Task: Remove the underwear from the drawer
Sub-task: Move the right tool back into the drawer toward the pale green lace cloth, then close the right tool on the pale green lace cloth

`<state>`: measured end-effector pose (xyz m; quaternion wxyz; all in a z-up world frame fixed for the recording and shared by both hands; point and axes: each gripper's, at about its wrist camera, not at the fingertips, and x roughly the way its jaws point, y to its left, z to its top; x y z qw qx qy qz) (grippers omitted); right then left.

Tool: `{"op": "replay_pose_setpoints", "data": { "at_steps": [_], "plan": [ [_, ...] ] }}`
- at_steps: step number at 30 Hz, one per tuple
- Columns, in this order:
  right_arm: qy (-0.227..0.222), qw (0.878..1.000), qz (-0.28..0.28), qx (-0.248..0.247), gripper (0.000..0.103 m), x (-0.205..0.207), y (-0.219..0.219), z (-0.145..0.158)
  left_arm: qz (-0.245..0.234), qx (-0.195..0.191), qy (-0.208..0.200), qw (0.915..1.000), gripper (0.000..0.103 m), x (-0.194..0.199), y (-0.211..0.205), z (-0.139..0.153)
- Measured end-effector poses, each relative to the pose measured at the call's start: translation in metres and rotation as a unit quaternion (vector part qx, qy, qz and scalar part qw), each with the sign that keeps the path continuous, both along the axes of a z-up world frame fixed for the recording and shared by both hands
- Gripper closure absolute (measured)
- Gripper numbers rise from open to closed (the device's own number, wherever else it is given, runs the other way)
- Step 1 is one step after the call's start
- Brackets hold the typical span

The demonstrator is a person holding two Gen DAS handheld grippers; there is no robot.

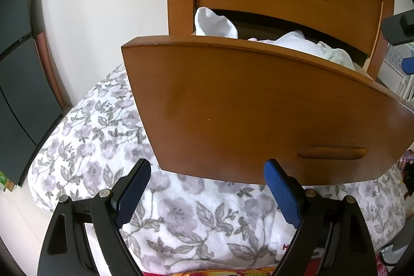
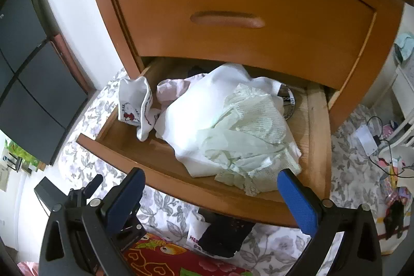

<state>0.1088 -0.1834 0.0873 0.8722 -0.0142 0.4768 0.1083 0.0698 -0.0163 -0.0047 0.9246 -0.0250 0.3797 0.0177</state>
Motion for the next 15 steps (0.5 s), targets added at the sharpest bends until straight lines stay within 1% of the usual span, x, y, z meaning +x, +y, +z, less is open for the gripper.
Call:
{"op": "replay_pose_setpoints", "data": {
  "at_steps": [8,11,15],
  "plan": [
    [0.013,1.000,0.003,-0.006,0.000,0.023,0.013,-0.012,-0.001,-0.006,-0.002,1.0000,0.013,-0.001,0.002,0.001],
    [0.024,1.000,0.004,-0.003,0.000,0.033,0.015,-0.019,-0.002,-0.008,-0.001,1.0000,0.013,-0.001,0.003,0.001],
    [0.035,0.999,-0.016,0.003,0.000,0.051,0.009,-0.026,-0.002,-0.015,0.002,0.9999,0.013,0.000,0.005,0.000]
  ]
}}
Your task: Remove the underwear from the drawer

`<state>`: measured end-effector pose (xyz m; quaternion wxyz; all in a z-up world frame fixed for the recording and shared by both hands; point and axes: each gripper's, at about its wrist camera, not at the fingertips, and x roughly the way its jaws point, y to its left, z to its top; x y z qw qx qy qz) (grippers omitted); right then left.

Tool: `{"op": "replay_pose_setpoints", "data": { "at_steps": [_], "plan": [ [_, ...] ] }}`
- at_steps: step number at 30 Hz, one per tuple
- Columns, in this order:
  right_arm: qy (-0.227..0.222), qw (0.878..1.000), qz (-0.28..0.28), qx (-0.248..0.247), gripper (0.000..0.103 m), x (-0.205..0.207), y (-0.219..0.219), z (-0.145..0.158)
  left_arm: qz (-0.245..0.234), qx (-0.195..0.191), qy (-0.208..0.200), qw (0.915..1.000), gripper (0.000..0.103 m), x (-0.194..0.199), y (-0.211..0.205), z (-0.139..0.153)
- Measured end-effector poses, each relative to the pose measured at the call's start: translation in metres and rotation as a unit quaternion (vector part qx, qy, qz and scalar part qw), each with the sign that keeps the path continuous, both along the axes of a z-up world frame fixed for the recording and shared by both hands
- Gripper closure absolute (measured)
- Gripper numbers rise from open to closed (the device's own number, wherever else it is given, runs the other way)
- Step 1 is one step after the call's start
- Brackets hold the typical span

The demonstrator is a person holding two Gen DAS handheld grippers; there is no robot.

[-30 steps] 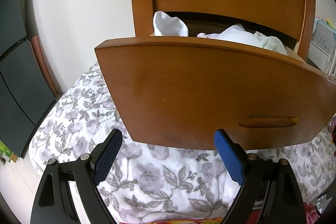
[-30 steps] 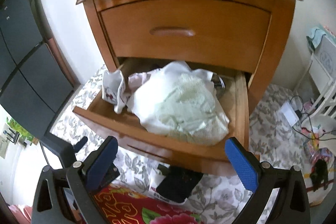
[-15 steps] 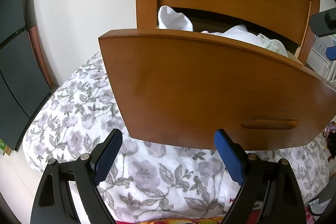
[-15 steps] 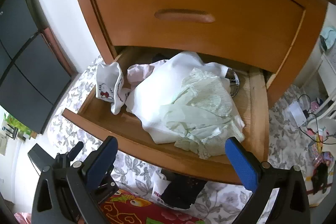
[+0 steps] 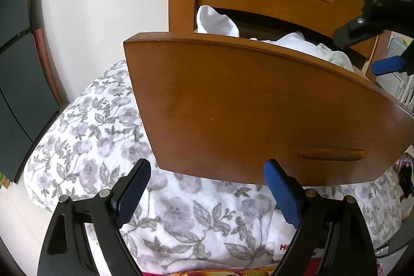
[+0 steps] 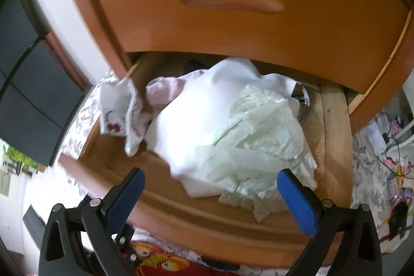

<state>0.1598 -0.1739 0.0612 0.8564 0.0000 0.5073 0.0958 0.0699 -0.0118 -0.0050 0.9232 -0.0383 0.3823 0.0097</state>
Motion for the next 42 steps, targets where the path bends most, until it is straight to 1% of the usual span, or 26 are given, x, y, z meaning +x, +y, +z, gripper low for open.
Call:
{"op": "replay_pose_setpoints", "data": {
  "at_steps": [6,8,12,16,19,21,22,24,27,34,36,38,40,42],
  "plan": [
    [0.009,0.999,-0.044,0.003,0.004,0.027,-0.020,-0.007,-0.001,-0.011,0.011,0.9999,0.013,0.003,0.003,-0.003],
    [0.018,0.998,-0.057,0.014,0.005,0.034,-0.026,-0.012,0.000,-0.016,0.015,0.9998,0.013,0.005,0.005,-0.005],
    [0.037,0.997,-0.059,0.025,0.006,0.042,-0.027,-0.024,0.000,-0.019,0.018,0.9997,0.013,0.005,0.005,-0.006],
    [0.059,0.997,-0.052,0.022,0.012,0.046,-0.023,-0.036,0.000,-0.020,0.021,0.9996,0.013,0.007,0.005,-0.007],
    [0.068,0.996,-0.049,0.014,0.013,0.046,-0.020,-0.042,0.000,-0.021,0.022,0.9996,0.013,0.008,0.005,-0.008],
    [0.074,0.996,-0.047,0.009,0.017,0.046,-0.020,-0.047,0.000,-0.020,0.021,0.9996,0.013,0.007,0.005,-0.007],
    [0.077,0.996,-0.048,0.007,0.022,0.046,-0.020,-0.048,0.000,-0.019,0.021,0.9996,0.013,0.007,0.005,-0.007],
    [0.080,0.996,-0.050,0.003,0.024,0.045,-0.020,-0.049,0.000,-0.020,0.021,0.9996,0.013,0.007,0.005,-0.007],
    [0.083,0.995,-0.048,-0.008,0.030,0.045,-0.019,-0.051,0.000,-0.019,0.022,0.9996,0.013,0.007,0.005,-0.007],
    [0.085,0.995,-0.048,-0.006,0.048,0.039,-0.023,-0.055,0.001,-0.019,0.023,0.9995,0.013,0.008,0.006,-0.008],
    [0.087,0.995,-0.048,-0.008,0.051,0.037,-0.029,-0.061,0.000,-0.018,0.023,0.9996,0.013,0.008,0.006,-0.008],
    [0.089,0.995,-0.053,-0.008,0.059,0.035,-0.036,-0.063,0.000,-0.017,0.022,0.9996,0.013,0.008,0.005,-0.008],
    [0.090,0.994,-0.061,-0.002,0.065,0.034,-0.044,-0.064,0.000,-0.017,0.023,0.9996,0.013,0.009,0.005,-0.008],
    [0.087,0.994,-0.066,0.000,0.068,0.034,-0.052,-0.065,0.000,-0.017,0.024,0.9996,0.013,0.009,0.005,-0.008]
  ]
}}
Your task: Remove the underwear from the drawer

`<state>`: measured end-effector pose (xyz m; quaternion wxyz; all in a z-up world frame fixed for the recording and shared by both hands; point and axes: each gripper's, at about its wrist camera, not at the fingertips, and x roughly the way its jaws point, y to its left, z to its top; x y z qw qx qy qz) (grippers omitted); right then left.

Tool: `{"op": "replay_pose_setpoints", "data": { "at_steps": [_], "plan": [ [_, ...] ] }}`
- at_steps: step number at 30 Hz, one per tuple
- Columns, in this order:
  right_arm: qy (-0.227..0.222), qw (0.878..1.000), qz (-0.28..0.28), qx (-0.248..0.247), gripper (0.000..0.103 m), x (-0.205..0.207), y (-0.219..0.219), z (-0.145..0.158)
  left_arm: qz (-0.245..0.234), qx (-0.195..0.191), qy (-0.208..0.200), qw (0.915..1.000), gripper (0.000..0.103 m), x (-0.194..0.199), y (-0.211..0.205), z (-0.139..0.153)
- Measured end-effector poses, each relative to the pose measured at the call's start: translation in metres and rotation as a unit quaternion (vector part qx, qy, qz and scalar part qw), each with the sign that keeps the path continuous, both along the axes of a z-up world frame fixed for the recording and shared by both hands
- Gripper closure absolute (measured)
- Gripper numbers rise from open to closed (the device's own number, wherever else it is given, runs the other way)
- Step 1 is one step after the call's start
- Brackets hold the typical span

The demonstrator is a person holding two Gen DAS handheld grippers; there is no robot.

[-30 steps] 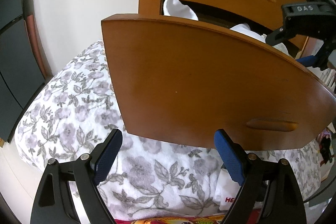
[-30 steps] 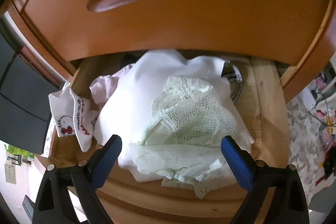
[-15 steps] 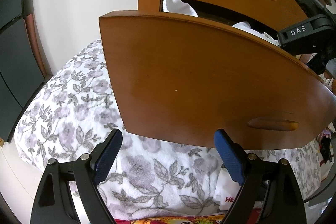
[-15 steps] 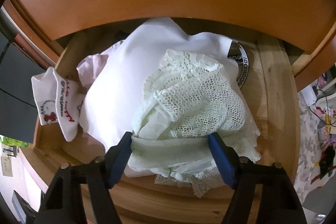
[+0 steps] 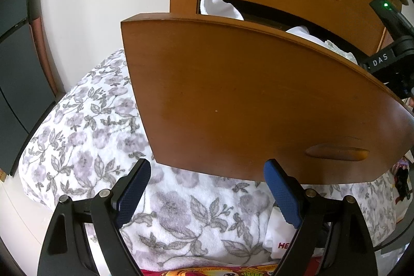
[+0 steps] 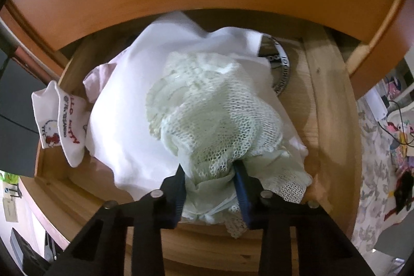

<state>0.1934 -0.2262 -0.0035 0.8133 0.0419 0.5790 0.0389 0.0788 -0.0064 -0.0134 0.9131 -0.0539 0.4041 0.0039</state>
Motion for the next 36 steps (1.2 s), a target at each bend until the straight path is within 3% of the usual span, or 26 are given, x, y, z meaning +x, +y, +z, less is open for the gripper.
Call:
{"op": "replay_pose_setpoints", "data": {
  "at_steps": [16,22,36],
  "plan": [
    [-0.029,0.999,-0.045,0.003,0.083,-0.016,-0.048,0.016,-0.002,0.009,-0.001,1.0000,0.013,-0.001,-0.002,0.000],
    [-0.041,0.997,-0.063,0.005,0.084,-0.018,-0.056,0.028,0.000,0.013,-0.004,0.9999,0.013,-0.002,-0.003,0.001],
    [-0.096,0.993,-0.070,0.002,0.086,-0.052,-0.058,0.071,-0.007,0.068,-0.031,0.9972,0.013,-0.008,-0.019,0.009]
  ]
}}
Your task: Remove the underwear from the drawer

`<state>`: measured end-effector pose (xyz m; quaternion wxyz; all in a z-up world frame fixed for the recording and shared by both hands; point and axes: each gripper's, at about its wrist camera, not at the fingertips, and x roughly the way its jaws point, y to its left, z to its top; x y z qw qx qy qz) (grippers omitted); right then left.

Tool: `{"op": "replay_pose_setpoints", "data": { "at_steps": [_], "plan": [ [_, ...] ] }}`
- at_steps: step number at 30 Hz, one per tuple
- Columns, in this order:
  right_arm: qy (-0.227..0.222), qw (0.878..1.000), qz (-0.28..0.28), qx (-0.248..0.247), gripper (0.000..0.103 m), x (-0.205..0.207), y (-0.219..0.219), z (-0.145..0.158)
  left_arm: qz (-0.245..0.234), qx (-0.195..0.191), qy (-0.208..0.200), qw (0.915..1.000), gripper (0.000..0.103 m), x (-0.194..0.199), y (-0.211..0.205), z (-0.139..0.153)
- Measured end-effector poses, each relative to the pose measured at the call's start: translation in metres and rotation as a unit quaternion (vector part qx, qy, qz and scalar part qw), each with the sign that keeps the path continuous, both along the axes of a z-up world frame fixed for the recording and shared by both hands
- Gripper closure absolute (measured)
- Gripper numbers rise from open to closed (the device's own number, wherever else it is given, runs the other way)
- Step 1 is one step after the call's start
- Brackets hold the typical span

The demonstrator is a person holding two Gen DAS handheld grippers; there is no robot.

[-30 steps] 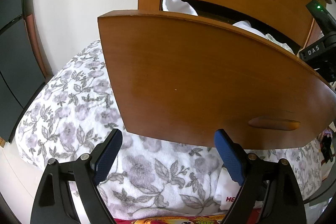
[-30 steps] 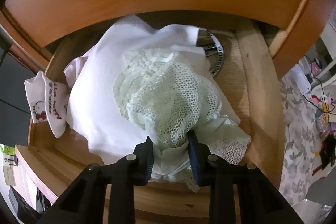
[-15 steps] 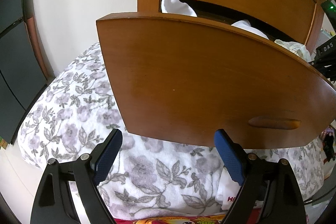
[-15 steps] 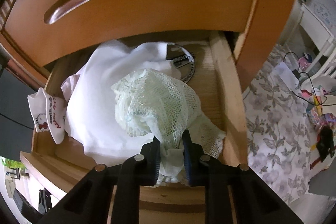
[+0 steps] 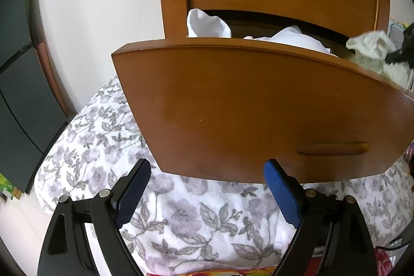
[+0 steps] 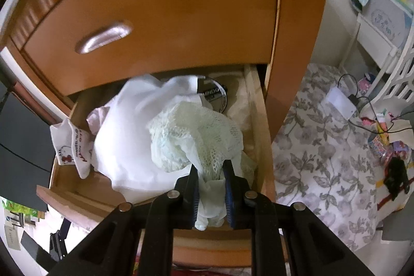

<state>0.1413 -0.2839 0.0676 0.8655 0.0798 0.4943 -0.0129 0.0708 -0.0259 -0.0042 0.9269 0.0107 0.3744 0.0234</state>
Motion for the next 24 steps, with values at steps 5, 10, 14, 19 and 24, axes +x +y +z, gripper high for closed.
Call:
{"op": "replay_pose_setpoints", "data": {
  "at_steps": [5,10,14,19,24],
  "plan": [
    [-0.026,1.000,0.002,-0.002,0.087,-0.011,-0.001,0.018,-0.007,0.023,-0.014,0.9996,0.013,-0.004,-0.009,0.004],
    [-0.052,0.999,0.008,-0.001,0.087,-0.025,0.001,0.037,-0.006,0.032,-0.015,0.9993,0.013,-0.005,-0.012,0.004],
    [-0.076,0.997,0.012,0.000,0.087,-0.034,0.003,0.054,-0.006,0.037,-0.018,0.9991,0.013,-0.005,-0.013,0.005],
    [-0.110,0.994,0.018,0.005,0.088,-0.048,0.005,0.078,-0.005,0.045,-0.021,0.9988,0.013,-0.007,-0.016,0.005],
    [-0.141,0.989,0.031,-0.012,0.088,-0.064,0.011,0.101,-0.006,0.056,-0.023,0.9982,0.013,-0.008,-0.019,0.006]
  ]
}}
